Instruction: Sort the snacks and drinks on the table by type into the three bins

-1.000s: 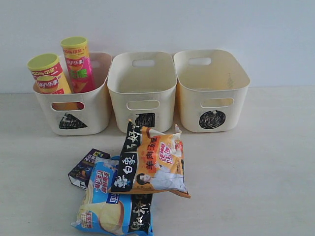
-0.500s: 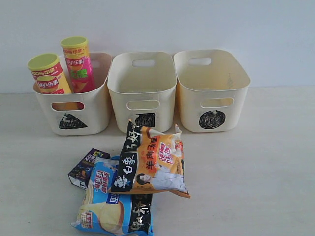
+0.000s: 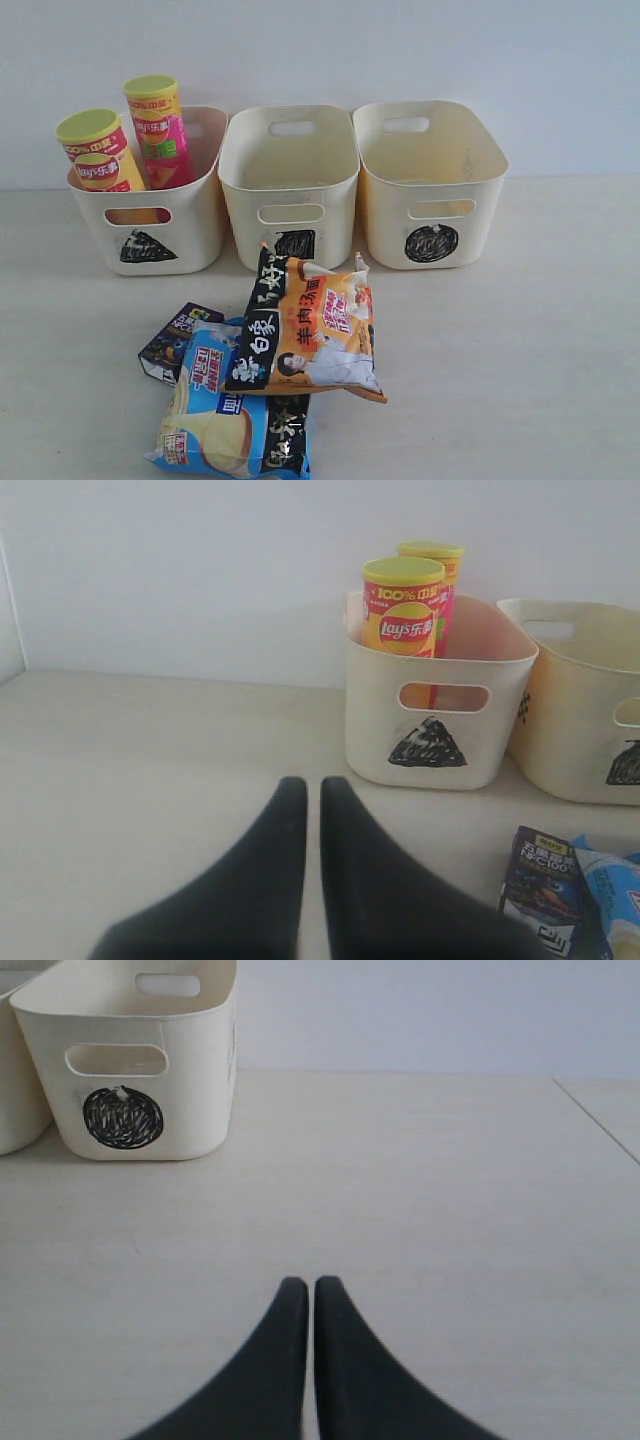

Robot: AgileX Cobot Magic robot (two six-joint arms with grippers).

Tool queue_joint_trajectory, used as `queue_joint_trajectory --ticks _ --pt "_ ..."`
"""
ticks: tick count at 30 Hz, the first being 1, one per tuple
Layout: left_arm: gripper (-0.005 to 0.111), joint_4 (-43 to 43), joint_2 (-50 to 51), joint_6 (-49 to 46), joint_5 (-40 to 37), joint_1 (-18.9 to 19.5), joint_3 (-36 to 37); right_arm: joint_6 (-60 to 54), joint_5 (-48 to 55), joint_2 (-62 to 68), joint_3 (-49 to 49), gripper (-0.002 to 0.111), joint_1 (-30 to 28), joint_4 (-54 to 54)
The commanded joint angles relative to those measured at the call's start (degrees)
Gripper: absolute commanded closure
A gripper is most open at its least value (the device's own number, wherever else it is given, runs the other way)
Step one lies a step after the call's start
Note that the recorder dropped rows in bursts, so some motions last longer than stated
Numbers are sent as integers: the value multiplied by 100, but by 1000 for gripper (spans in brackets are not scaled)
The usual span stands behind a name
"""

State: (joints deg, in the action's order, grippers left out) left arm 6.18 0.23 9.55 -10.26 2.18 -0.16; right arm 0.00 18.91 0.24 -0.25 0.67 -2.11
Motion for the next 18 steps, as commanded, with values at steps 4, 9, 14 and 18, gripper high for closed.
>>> queue_joint_trajectory --ticks 4,9,14,18 --pt "102 -279 -23 -520 -412 -5 16 0 -46 -24 25 108 -13 7" --pt "102 -279 -23 -688 -624 -5 16 0 -46 -24 25 108 -13 7" --pt "102 -279 -23 -799 -638 -5 16 0 -46 -24 25 108 -13 7" --pt "102 -279 -23 -799 -648 -5 16 0 -46 -24 25 108 -13 7"
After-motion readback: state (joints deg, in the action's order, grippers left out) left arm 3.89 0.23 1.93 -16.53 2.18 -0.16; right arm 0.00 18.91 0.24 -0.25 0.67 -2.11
